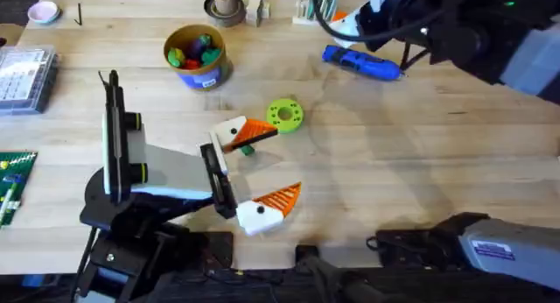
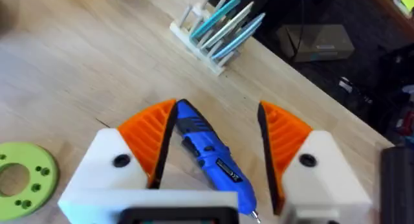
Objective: Pick up the gripper from the table and insert it into the empty holder that is missing its gripper. Then pick up a screw, insert it into the mounting hole, and use the screwdriver to tighten it. Finally, clean up the table by picking up the vegetable and placing it into the bucket.
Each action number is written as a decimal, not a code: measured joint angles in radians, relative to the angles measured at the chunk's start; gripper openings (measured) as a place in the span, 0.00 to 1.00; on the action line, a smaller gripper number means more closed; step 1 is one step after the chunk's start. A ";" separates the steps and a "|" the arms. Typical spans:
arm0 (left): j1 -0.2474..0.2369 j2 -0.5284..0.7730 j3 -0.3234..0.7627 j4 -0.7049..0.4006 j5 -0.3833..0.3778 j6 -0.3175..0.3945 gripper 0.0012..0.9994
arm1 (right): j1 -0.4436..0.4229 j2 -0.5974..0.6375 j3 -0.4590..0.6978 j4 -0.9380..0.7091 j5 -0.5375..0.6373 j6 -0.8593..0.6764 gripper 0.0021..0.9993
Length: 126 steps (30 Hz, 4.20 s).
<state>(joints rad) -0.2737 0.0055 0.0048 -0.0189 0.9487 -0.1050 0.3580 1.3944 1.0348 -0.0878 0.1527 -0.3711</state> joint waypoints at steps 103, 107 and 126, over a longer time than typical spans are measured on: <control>0.002 1.506 0.955 -0.980 -0.846 -0.782 0.99 | 0.000 -0.152 0.000 -0.257 -0.248 0.110 0.78; 0.002 1.506 0.953 -0.956 -0.865 -0.784 0.99 | 0.000 -0.152 0.000 -0.257 -0.248 0.110 0.78; 0.001 1.506 0.863 -0.871 -0.866 -0.817 0.62 | 0.000 -0.152 0.000 -0.257 -0.248 0.110 0.78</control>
<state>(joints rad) -0.2725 1.5120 0.8677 -0.8899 0.0829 -0.9217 0.3580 1.2427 1.0348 -0.3444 -0.0952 -0.2610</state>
